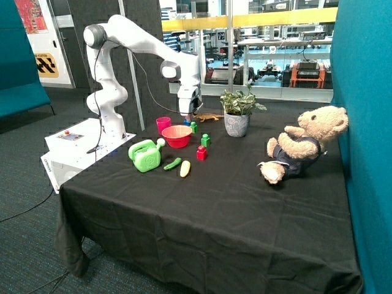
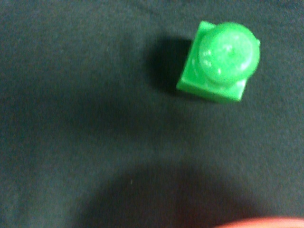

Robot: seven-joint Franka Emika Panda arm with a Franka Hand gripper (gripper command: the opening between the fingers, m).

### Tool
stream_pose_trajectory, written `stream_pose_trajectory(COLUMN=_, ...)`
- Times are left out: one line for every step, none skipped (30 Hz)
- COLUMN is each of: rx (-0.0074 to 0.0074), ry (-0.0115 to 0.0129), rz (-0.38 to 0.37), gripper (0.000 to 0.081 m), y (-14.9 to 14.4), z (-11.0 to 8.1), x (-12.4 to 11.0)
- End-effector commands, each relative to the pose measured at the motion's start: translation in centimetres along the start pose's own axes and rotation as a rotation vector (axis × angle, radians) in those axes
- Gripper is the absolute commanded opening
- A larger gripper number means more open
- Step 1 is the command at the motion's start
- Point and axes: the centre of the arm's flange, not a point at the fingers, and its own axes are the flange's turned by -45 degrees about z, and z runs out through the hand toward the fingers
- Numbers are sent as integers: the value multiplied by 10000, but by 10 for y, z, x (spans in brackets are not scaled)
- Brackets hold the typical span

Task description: Stack green blocks

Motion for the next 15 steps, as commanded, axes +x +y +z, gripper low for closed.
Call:
stream_pose_trajectory(rx=3, ry=-12, rz=29, gripper=715, y=0, z=23, x=21)
stream_pose_trajectory(rx=3, ry=-12, rz=4, gripper=716, y=-1, z=26, x=23)
stream_pose_trajectory(rx=3, ry=-12, rz=9, gripper=714, y=-2, z=28, x=24)
stream_pose_trajectory(rx=3, ry=-12, rz=10, gripper=714, y=-2, z=30, x=25)
stream_pose_trajectory(rx=3, ry=-12, rz=-9, gripper=717, y=-3, z=31, x=26)
stream_pose_trajectory(rx=3, ry=-12, rz=-22, gripper=715, y=-3, z=33, x=28)
stream_pose_trajectory(rx=3, ry=-12, rz=-28, gripper=716, y=-3, z=35, x=29)
stream_pose_trajectory(rx=3, ry=-12, rz=-38, gripper=708, y=-3, z=37, x=31)
stream_pose_trajectory(rx=3, ry=-12, rz=-28, gripper=710, y=-3, z=38, x=33)
stream_pose_trajectory(rx=3, ry=-12, rz=-10, gripper=710, y=-3, z=40, x=34)
stream_pose_trajectory(rx=3, ry=-12, rz=0, gripper=695, y=-3, z=42, x=36)
stream_pose_trajectory(rx=3, ry=-12, rz=4, gripper=719, y=-3, z=43, x=37)
stream_pose_trajectory(rx=3, ry=-12, rz=15, gripper=718, y=-3, z=44, x=38)
stream_pose_trajectory(rx=3, ry=-12, rz=11, gripper=718, y=-3, z=46, x=40)
stream_pose_trajectory(rx=3, ry=-12, rz=-4, gripper=720, y=-4, z=47, x=41)
